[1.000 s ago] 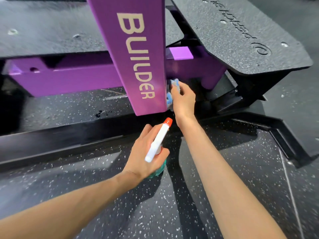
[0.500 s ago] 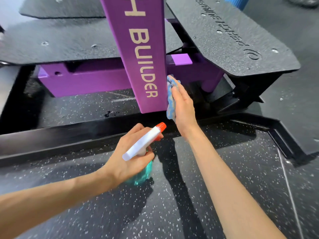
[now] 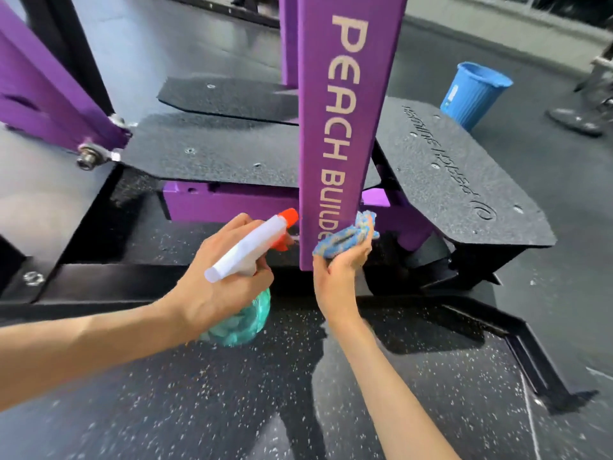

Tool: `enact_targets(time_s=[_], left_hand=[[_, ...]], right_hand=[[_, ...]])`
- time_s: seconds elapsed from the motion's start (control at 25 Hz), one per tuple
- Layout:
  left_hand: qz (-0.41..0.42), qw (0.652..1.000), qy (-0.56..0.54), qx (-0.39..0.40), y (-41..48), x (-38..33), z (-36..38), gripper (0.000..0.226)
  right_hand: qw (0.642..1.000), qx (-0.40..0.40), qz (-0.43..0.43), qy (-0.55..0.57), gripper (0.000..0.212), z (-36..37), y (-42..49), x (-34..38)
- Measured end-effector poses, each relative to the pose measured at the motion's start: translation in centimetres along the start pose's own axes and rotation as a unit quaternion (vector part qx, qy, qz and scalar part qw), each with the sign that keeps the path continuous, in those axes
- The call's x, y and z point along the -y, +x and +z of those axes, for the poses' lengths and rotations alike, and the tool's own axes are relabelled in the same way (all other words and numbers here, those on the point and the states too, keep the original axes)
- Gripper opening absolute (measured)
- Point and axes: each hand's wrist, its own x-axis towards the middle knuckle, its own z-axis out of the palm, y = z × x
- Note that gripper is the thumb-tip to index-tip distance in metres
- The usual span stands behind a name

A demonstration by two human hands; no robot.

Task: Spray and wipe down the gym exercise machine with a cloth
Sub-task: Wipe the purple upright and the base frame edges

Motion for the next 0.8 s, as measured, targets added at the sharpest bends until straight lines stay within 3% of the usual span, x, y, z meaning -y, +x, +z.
enact_targets(time_s=[0.12,0.2,0.36,0.44,0.52,0.64,0.8], left_hand=[[-0.033,0.999,-0.001,-0.019,1.7,-0.6,-1.6,0.041],[-0.054,0.997,-0.037,-0.05,3.3,-1.5,-2.2,0.044],[-0.013,0.988,-0.057,-0.141,6.8,-4.3,-2.5,0.05],[-0.024,0.975,-0.106,-0.193,7.9,-5.5,-2.6,0.038],[-0.036,0.963,-0.128,-0.233,8.5,-6.6,-3.1,0.028],[-0.016,0.971,-0.092,-0.221,8.5,-7.9,-4.0,0.027],[0.04,0.982,-0.014,-0.186,7.7,-10.1,-5.4,0.017]], right_hand=[[0.997,0.006,-0.001,-0.071,0.085,0.5,-0.9,-0.5],[0.989,-0.05,-0.052,-0.127,0.089,0.5,-0.9,1.3],[0.987,-0.101,-0.105,-0.067,0.084,0.4,2.5,5.7],[0.981,-0.122,-0.104,-0.112,0.086,0.3,2.4,5.9],[0.976,-0.091,-0.075,-0.183,0.096,0.2,1.2,5.2],[0.989,-0.039,-0.022,-0.139,0.097,-0.5,0.7,5.5],[0.983,-0.124,-0.086,-0.108,0.09,-0.8,3.0,9.1]])
